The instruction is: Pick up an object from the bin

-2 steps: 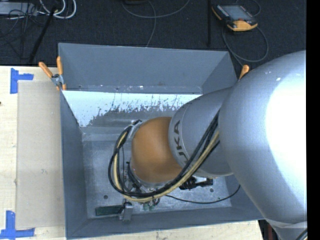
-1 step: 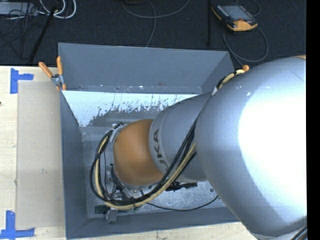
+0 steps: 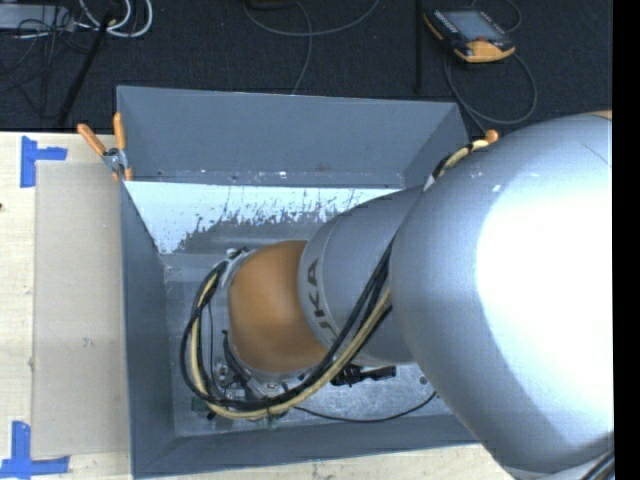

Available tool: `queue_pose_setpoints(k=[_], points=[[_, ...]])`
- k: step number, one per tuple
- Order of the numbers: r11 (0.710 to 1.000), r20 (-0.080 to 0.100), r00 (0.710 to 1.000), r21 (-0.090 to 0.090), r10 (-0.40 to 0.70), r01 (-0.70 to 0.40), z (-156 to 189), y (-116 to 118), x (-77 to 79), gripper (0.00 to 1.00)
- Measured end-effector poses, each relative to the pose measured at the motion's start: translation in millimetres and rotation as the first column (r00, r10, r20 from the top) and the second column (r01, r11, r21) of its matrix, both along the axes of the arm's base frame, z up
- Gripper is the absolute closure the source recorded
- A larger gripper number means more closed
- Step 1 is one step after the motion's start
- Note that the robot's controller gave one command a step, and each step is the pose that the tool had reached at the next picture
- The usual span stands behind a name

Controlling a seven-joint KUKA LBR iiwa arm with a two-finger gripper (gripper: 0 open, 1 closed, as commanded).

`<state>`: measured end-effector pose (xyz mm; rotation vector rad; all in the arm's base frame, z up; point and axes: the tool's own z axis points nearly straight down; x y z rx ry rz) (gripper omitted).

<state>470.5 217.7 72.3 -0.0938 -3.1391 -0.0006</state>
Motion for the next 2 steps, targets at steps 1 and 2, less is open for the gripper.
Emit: queue_pose_setpoints(k=[1, 2], points=[[1.0, 0.007, 1.0, 0.003, 0.006, -0.006, 85, 4, 1.8, 1.0], [1.0, 0.01, 1.0, 0.003, -0.013, 0.013, 180, -9, 38.9, 1.0]])
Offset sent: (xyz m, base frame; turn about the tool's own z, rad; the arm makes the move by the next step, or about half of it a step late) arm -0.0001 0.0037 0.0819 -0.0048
